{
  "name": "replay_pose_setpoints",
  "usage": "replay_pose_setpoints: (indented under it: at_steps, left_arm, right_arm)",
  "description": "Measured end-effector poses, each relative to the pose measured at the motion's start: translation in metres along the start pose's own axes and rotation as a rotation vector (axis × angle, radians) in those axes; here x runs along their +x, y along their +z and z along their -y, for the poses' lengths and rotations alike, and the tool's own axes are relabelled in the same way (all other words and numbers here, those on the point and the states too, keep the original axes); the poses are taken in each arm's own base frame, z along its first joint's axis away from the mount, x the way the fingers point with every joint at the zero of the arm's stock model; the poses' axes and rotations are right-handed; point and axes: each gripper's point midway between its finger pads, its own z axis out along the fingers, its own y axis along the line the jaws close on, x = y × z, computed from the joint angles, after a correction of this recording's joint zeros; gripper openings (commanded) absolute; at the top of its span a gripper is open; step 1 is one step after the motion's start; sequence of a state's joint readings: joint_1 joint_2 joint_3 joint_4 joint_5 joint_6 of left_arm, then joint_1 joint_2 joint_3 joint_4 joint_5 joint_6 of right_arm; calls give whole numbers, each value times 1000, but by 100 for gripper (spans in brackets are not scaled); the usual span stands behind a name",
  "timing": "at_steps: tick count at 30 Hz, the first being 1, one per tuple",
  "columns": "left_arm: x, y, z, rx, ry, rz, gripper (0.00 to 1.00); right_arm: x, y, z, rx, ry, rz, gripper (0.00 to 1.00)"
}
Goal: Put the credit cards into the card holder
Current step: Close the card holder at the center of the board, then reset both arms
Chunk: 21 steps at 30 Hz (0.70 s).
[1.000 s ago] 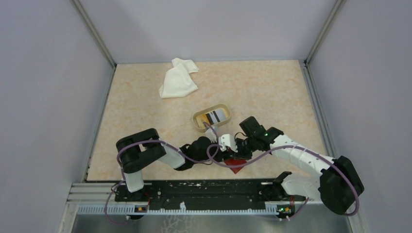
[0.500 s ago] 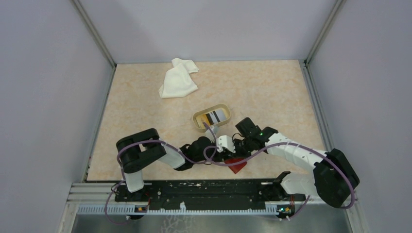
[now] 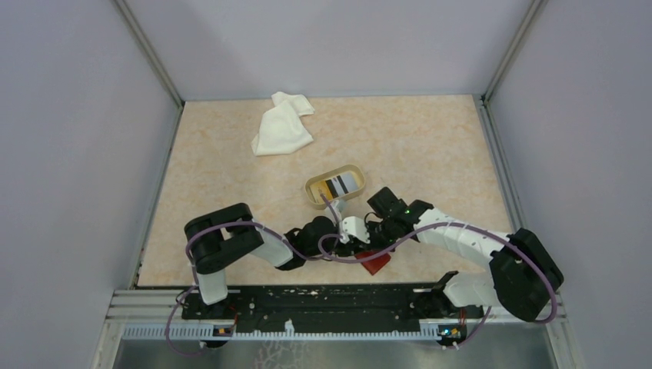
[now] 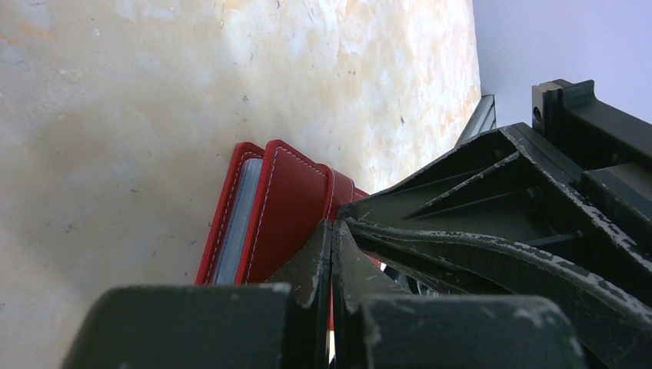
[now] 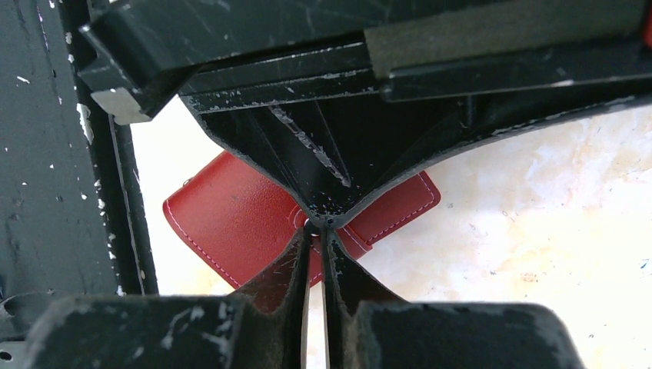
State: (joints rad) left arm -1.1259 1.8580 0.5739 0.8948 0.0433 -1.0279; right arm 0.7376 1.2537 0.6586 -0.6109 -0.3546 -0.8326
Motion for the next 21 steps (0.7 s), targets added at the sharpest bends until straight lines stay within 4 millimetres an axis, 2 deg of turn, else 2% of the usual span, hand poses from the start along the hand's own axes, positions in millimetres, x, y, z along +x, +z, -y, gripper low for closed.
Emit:
replay_pose_setpoints:
  at_steps: [2, 3, 5, 8, 10, 15, 17, 19, 21]
  left_arm:
    - [0, 0, 0, 2, 0, 0, 0]
    - [0, 0, 0, 2, 0, 0, 1]
    - [0, 0, 1, 5, 0, 2, 8]
    - [-2, -2, 1, 7, 3, 3, 27]
    - [-3, -6, 4, 13, 19, -3, 35]
    - [-17, -31, 9, -10, 92, 3, 52]
    - [-33, -43, 23, 1, 139, 47, 60]
    - [-52, -58, 43, 34, 188, 111, 72]
    - [-72, -80, 67, 89, 239, 193, 89]
  right_arm:
    - [0, 0, 0, -1, -3, -9, 6]
    - [0, 0, 0, -3, -3, -14, 9]
    - [-1, -1, 0, -7, 2, -16, 22]
    - [-1, -4, -1, -18, 31, 13, 41]
    - [-4, -12, 5, 8, 50, 49, 53]
    - [-18, -54, 27, 175, 51, 183, 75]
    - [-19, -73, 38, 263, 74, 229, 85]
    - [-19, -90, 48, 340, 108, 262, 98]
    - [-19, -108, 60, 438, 163, 300, 98]
